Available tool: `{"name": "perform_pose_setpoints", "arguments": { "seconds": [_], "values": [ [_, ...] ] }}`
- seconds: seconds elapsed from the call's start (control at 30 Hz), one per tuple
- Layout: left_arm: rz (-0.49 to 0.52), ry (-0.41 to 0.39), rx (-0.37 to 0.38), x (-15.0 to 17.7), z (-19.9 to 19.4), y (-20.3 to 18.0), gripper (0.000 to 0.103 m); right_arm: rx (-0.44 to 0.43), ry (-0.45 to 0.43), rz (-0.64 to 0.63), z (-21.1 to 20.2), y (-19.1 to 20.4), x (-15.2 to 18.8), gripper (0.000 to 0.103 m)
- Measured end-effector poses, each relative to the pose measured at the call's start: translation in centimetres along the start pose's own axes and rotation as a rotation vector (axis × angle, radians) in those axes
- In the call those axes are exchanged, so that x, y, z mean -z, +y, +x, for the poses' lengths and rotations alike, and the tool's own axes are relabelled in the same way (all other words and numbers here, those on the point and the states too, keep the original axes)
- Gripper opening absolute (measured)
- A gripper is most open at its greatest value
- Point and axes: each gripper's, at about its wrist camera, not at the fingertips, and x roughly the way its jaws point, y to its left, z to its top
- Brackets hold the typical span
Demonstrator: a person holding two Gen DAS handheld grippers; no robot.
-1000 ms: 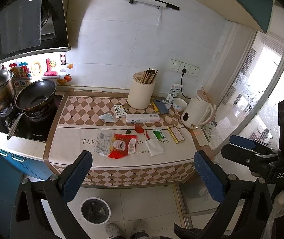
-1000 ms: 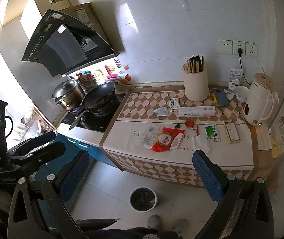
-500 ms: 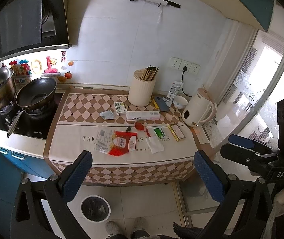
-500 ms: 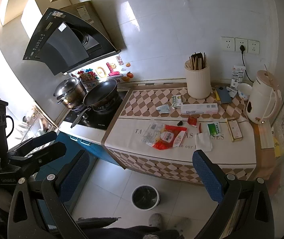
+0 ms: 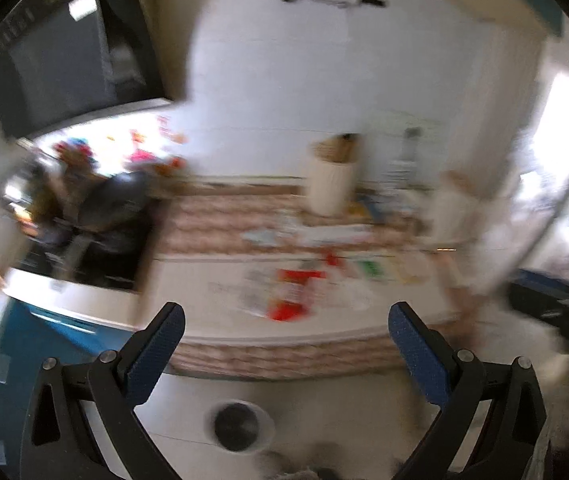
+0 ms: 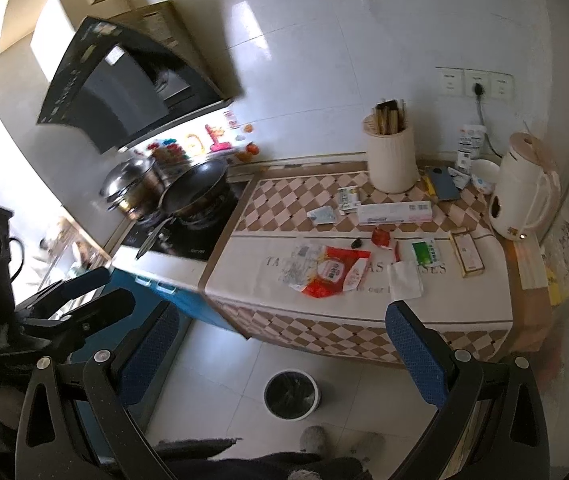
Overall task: Collect trash
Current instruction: 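Grasp the white tissue with the left tool while the right tool grasps the brown medicine box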
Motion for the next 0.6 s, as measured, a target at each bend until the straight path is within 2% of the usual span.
{"name": "perform_pose_setpoints", "arguments": {
  "seconds": [0.07,0.2,0.27,0.4,0.6],
  "values": [
    [0.021,-0.003,-0.095,-0.1,2.2,0.4,0.103,0.055,-0.022,0.027,0.4,-0.4,-0.1,0.103],
    [0.024,0.052,-0.131,0.1,7.4,1.7,0.103,0.178,-0.029,0.104,2.1,-2.3,0.0,0.103],
    [0.022,0.086,-0.161,0.3,10.5,1.9,0.103,0.203,-0.022,0.16,3.3,-3.9,0.0,0.103],
    [0.006,0.173,-0.173,0.5,15.4,1.3,0.103,0.256,-0.003,0.283,6.3,-8.4,0.1,0.103],
    [-0.002,0.338,-0.241,0.6,25.2,-1.3,0.103,0.369,0.095,0.389,13.9,-17.4,-0.3,0.103]
  ]
}}
